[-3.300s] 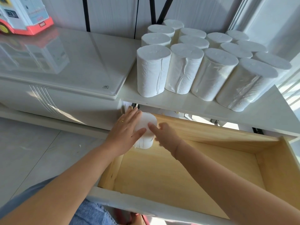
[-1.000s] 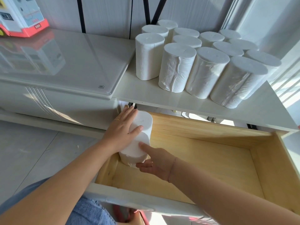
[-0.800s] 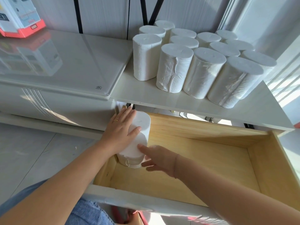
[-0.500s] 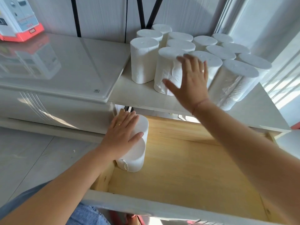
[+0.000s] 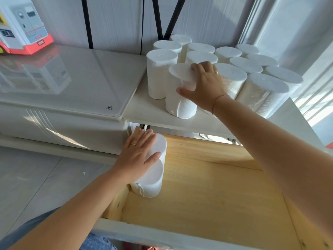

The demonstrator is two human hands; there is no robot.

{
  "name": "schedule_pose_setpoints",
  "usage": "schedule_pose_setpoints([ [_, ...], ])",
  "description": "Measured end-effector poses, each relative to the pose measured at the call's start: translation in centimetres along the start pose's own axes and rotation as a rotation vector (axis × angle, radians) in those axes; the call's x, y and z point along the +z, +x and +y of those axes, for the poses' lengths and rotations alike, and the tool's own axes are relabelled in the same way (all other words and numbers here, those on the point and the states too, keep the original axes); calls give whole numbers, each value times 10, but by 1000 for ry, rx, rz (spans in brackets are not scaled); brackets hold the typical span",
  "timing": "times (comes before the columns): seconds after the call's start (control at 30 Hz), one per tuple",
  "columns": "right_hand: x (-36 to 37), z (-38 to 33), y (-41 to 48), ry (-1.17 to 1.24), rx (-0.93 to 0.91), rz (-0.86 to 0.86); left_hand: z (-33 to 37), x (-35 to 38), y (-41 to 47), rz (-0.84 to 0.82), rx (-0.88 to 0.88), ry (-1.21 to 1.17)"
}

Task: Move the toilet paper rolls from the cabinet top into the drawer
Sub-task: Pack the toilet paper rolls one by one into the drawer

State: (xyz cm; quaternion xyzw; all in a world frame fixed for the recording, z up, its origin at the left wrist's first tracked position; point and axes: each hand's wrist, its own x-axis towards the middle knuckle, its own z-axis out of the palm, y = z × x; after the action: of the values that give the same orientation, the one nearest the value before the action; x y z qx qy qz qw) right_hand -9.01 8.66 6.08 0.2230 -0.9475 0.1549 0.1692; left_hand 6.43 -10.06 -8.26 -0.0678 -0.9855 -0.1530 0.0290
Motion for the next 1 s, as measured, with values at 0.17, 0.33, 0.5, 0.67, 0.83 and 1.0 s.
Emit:
schedule_pose_setpoints([
  [0.17, -2, -9, -15, 330, 85, 49, -1, 1, 0, 0, 4, 17],
  [0.33, -17, 3, -55, 708, 149, -15, -1, 1, -1, 1, -4, 17],
  [0.5, -31, 24, -125, 933, 15, -253, 0, 1, 0, -22, -16, 44],
  [0.67, 7, 39, -169, 768, 26, -501, 1, 0, 0, -27, -19, 41],
  [0.83, 40, 52, -189, 713, 109, -546, 0, 2, 0, -12, -19, 16],
  [1.0, 44, 61, -193, 693, 178, -723, -3, 5, 1, 6, -14, 4],
])
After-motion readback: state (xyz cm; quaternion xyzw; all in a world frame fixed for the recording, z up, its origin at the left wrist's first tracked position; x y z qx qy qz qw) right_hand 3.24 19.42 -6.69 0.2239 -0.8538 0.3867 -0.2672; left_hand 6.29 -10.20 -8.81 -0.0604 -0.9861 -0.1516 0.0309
